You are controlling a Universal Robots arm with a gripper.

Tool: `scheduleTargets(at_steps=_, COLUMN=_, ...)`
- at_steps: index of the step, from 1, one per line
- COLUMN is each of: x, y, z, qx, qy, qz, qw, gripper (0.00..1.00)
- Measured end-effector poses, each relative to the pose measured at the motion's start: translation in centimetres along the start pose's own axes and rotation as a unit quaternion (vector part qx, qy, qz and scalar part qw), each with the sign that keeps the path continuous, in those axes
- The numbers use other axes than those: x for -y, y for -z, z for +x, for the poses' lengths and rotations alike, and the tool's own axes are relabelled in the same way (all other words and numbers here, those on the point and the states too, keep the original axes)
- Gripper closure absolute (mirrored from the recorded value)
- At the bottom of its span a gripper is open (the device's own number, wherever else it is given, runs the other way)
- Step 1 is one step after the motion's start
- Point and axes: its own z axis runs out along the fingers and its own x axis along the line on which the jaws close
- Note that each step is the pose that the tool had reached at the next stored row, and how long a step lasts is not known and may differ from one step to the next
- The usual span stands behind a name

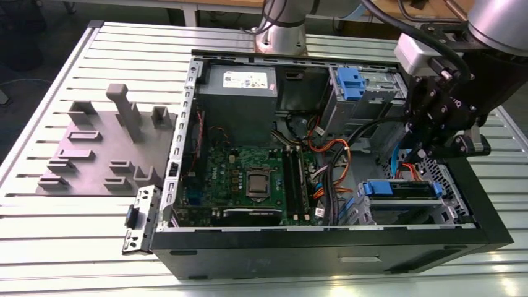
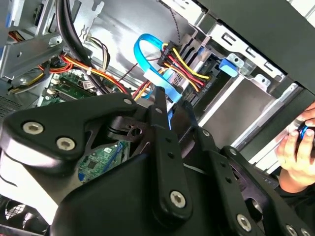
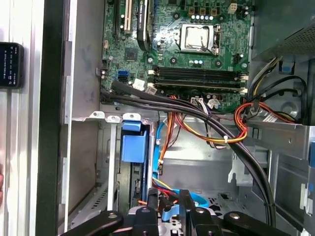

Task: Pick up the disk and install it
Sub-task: 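Insert the second disk wire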

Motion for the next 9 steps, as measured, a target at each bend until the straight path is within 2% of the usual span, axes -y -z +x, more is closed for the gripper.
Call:
scheduleTargets(at_steps=5, x=0.23, y=-0.42, z=-0.06, qx=0.0027, qy=0.000, qz=-0.0091, qw=0.99995, gripper=0.69)
scheduleTargets(at_steps=9, x=0.37, y=-0.53, z=-0.06, qx=0.0026, qy=0.000, qz=-0.0104, qw=0.99994, gripper=0.69)
